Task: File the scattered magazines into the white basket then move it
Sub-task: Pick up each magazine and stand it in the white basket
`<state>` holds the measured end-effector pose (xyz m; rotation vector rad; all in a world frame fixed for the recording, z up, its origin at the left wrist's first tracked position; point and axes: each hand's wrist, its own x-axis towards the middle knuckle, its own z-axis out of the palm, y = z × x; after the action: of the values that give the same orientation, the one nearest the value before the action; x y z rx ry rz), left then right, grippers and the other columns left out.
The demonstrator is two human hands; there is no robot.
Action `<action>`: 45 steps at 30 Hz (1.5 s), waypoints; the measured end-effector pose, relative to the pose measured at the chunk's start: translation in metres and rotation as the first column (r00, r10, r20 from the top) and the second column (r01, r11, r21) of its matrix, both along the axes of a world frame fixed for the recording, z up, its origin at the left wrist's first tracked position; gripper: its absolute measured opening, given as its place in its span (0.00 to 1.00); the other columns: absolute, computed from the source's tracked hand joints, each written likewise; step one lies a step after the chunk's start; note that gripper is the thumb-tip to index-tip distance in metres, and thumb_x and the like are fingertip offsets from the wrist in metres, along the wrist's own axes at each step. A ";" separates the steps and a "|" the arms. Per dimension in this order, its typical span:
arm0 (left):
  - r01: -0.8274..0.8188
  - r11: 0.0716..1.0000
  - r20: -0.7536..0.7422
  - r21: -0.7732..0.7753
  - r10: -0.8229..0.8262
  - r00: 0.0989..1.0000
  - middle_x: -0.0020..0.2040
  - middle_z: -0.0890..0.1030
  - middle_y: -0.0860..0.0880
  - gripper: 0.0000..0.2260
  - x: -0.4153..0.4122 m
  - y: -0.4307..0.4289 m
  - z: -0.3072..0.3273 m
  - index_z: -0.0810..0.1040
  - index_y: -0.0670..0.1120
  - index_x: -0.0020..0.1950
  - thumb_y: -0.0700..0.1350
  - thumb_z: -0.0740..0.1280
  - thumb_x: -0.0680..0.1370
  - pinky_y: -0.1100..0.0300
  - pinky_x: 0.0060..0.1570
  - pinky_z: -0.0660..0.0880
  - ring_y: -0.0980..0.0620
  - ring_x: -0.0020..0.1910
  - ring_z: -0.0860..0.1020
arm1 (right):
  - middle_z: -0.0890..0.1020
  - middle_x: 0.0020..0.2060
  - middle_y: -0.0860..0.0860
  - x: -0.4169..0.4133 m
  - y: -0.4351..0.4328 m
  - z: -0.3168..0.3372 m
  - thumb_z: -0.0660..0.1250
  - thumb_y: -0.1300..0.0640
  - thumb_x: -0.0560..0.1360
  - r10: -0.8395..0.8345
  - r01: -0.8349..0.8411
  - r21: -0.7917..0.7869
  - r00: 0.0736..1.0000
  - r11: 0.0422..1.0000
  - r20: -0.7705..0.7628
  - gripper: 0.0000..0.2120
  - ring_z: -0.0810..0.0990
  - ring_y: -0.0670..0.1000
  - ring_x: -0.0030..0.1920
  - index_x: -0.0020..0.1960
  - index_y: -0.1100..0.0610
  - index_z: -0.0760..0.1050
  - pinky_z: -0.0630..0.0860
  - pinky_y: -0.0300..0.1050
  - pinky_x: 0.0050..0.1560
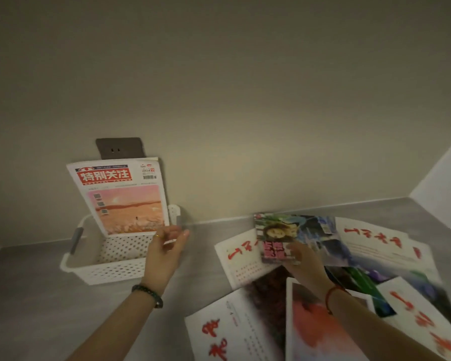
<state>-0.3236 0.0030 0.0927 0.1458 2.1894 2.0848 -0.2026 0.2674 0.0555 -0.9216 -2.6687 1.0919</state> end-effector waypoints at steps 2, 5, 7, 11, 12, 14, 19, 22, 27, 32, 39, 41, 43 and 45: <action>0.056 0.998 0.063 -0.003 -0.056 0.996 0.42 0.77 0.47 0.03 0.022 0.023 -0.007 0.73 0.49 0.44 0.41 0.66 0.74 0.60 0.39 0.75 0.49 0.41 0.77 | 0.78 0.56 0.57 0.023 0.021 -0.005 0.67 0.63 0.70 0.018 -0.018 -0.013 1.000 1.000 0.018 0.18 0.76 0.54 0.54 0.60 0.61 0.71 0.73 0.44 0.53; 0.163 0.986 0.214 -0.022 -0.155 0.964 0.45 0.78 0.46 0.03 0.048 0.055 -0.019 0.75 0.46 0.47 0.44 0.64 0.76 0.62 0.38 0.75 0.51 0.41 0.77 | 0.74 0.62 0.55 0.043 0.049 -0.015 0.67 0.58 0.72 0.112 -0.120 0.070 0.988 0.990 0.106 0.23 0.73 0.54 0.61 0.65 0.57 0.67 0.71 0.46 0.61; 0.215 0.977 0.338 -0.005 -0.201 0.919 0.46 0.78 0.47 0.08 0.062 0.077 -0.025 0.74 0.43 0.51 0.46 0.63 0.76 0.67 0.32 0.76 0.52 0.40 0.76 | 0.69 0.67 0.53 0.047 0.065 -0.020 0.67 0.55 0.72 0.160 -0.190 0.146 0.967 0.971 0.196 0.27 0.67 0.52 0.67 0.69 0.54 0.63 0.65 0.45 0.67; 0.282 0.959 0.495 -0.027 -0.232 0.837 0.44 0.79 0.50 0.07 0.086 0.117 -0.038 0.74 0.48 0.46 0.50 0.61 0.77 0.65 0.34 0.74 0.53 0.39 0.77 | 0.60 0.73 0.49 0.042 0.092 -0.034 0.65 0.49 0.73 0.263 -0.369 0.290 0.901 0.883 0.346 0.31 0.56 0.50 0.73 0.72 0.51 0.56 0.54 0.50 0.74; 0.275 0.961 0.512 -0.040 -0.217 0.831 0.44 0.79 0.51 0.07 0.091 0.125 -0.042 0.73 0.49 0.46 0.51 0.61 0.77 0.63 0.36 0.74 0.53 0.40 0.77 | 0.58 0.74 0.48 0.040 0.097 -0.037 0.63 0.47 0.73 0.281 -0.403 0.305 0.884 0.863 0.375 0.31 0.55 0.49 0.74 0.72 0.50 0.55 0.53 0.51 0.74; 0.249 0.967 0.524 -0.043 -0.190 0.830 0.44 0.80 0.53 0.05 0.099 0.138 -0.048 0.73 0.50 0.46 0.51 0.61 0.76 0.63 0.38 0.74 0.54 0.40 0.78 | 0.61 0.73 0.48 0.034 0.106 -0.041 0.60 0.46 0.75 0.303 -0.432 0.311 0.872 0.847 0.386 0.28 0.59 0.49 0.72 0.72 0.50 0.57 0.58 0.50 0.73; 0.229 0.973 0.516 0.032 -0.213 0.830 0.46 0.80 0.50 0.03 0.113 0.160 -0.054 0.74 0.50 0.48 0.47 0.64 0.76 0.65 0.39 0.77 0.54 0.43 0.79 | 0.62 0.71 0.58 0.016 0.121 -0.044 0.59 0.61 0.76 0.397 -0.671 0.353 0.699 0.653 0.595 0.28 0.67 0.55 0.68 0.72 0.57 0.51 0.72 0.49 0.62; 0.220 0.970 0.548 0.107 -0.242 0.801 0.48 0.79 0.47 0.05 0.120 0.174 -0.050 0.74 0.46 0.51 0.45 0.63 0.76 0.67 0.36 0.77 0.53 0.43 0.78 | 0.68 0.67 0.62 0.012 0.126 -0.042 0.56 0.66 0.75 0.379 -0.712 0.478 0.689 0.514 0.618 0.29 0.75 0.57 0.60 0.72 0.61 0.48 0.76 0.50 0.55; 0.223 0.931 0.584 0.290 -0.356 0.729 0.51 0.76 0.53 0.13 0.129 0.197 -0.029 0.66 0.55 0.57 0.53 0.63 0.75 0.63 0.38 0.77 0.55 0.45 0.76 | 0.84 0.39 0.53 0.015 0.103 -0.004 0.67 0.59 0.71 0.442 -0.515 0.679 0.845 0.523 0.300 0.13 0.83 0.49 0.36 0.55 0.56 0.73 0.81 0.45 0.41; -0.024 0.879 0.577 0.476 -0.291 0.764 0.53 0.81 0.43 0.18 0.122 0.205 -0.022 0.65 0.53 0.65 0.49 0.63 0.76 0.48 0.42 0.80 0.44 0.49 0.80 | 0.84 0.40 0.53 0.032 0.032 0.023 0.72 0.57 0.67 0.586 -0.567 0.581 0.790 0.584 0.181 0.14 0.83 0.45 0.38 0.51 0.58 0.78 0.79 0.36 0.40; 0.079 0.963 0.251 0.259 -0.146 0.957 0.55 0.79 0.42 0.12 0.118 0.130 -0.004 0.71 0.45 0.60 0.37 0.56 0.79 0.54 0.50 0.76 0.46 0.52 0.77 | 0.63 0.68 0.38 0.041 0.026 0.037 0.63 0.46 0.73 0.598 -0.570 0.226 0.798 0.790 -0.080 0.29 0.62 0.41 0.68 0.70 0.41 0.56 0.61 0.43 0.70; 0.214 0.952 0.137 0.221 -0.247 0.959 0.52 0.81 0.49 0.13 0.110 0.101 0.015 0.69 0.46 0.62 0.37 0.55 0.79 0.63 0.46 0.78 0.53 0.49 0.80 | 0.59 0.68 0.39 0.028 0.025 0.050 0.69 0.47 0.69 0.440 -0.448 0.000 0.878 0.894 -0.187 0.39 0.57 0.43 0.69 0.73 0.45 0.49 0.59 0.45 0.69; 0.349 0.907 0.050 0.234 -0.370 0.928 0.46 0.84 0.55 0.13 0.100 0.072 0.036 0.69 0.47 0.59 0.34 0.53 0.79 0.67 0.39 0.78 0.59 0.44 0.82 | 0.60 0.66 0.41 0.014 0.019 0.061 0.72 0.48 0.66 0.321 -0.364 -0.297 0.929 0.883 -0.185 0.46 0.59 0.47 0.69 0.73 0.46 0.45 0.63 0.48 0.66; 0.417 0.889 -0.029 0.191 -0.419 0.907 0.44 0.85 0.58 0.14 0.086 0.041 0.054 0.69 0.46 0.58 0.33 0.52 0.78 0.68 0.40 0.77 0.61 0.45 0.81 | 0.64 0.67 0.43 0.001 0.005 0.068 0.72 0.47 0.63 0.334 -0.385 -0.521 0.923 0.762 -0.193 0.45 0.66 0.50 0.68 0.72 0.48 0.51 0.69 0.51 0.65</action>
<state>-0.2378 0.0445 0.1468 0.5665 1.7423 2.0255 -0.2013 0.2724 0.1235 -0.3825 -2.5471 2.0129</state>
